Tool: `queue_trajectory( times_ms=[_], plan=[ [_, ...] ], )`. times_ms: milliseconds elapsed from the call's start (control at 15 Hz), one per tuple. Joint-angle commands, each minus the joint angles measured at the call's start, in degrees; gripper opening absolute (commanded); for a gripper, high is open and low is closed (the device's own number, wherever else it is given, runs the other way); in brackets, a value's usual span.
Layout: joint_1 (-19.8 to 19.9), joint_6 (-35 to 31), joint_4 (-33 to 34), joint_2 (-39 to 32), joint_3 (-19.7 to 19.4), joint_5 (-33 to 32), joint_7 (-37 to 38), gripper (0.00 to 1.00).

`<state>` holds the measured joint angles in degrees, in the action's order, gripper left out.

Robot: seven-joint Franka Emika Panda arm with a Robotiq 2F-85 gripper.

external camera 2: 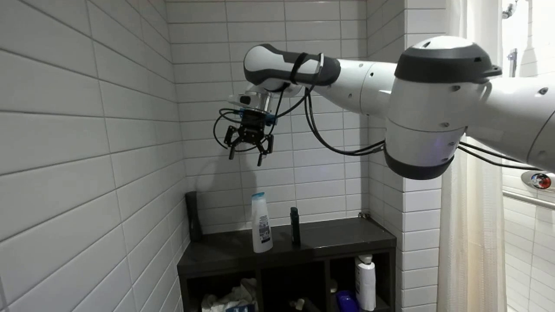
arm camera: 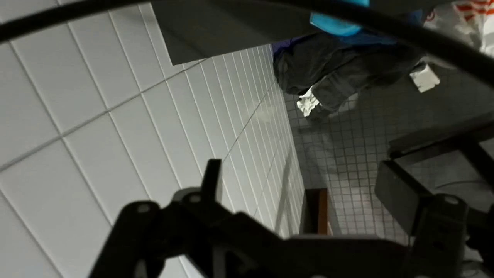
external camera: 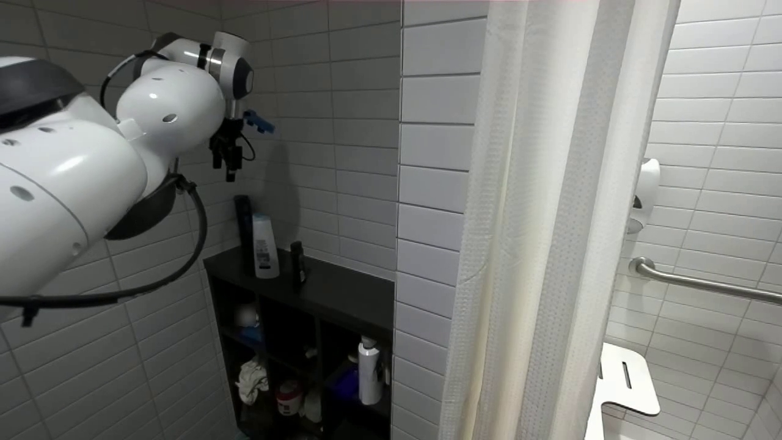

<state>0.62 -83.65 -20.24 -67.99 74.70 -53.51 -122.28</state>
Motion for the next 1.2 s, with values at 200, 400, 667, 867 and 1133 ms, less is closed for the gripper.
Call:
queue_trajectory(
  times_ms=[200,400,667,867,1133],
  plan=[
    [-1.4,-0.5,-0.7,4.7,-28.1,31.4,17.7,1.00],
    [-0.6,-0.2,-3.8,6.1,-31.2,34.4,25.1,1.00],
    [-4.9,2.4,-2.4,7.6,-49.8,50.1,28.7,1.00],
    [-5.0,2.7,-5.0,9.0,-50.9,50.5,31.9,1.00],
    [-5.6,3.0,-2.4,6.8,-51.0,51.1,31.5,1.00]
  ],
)
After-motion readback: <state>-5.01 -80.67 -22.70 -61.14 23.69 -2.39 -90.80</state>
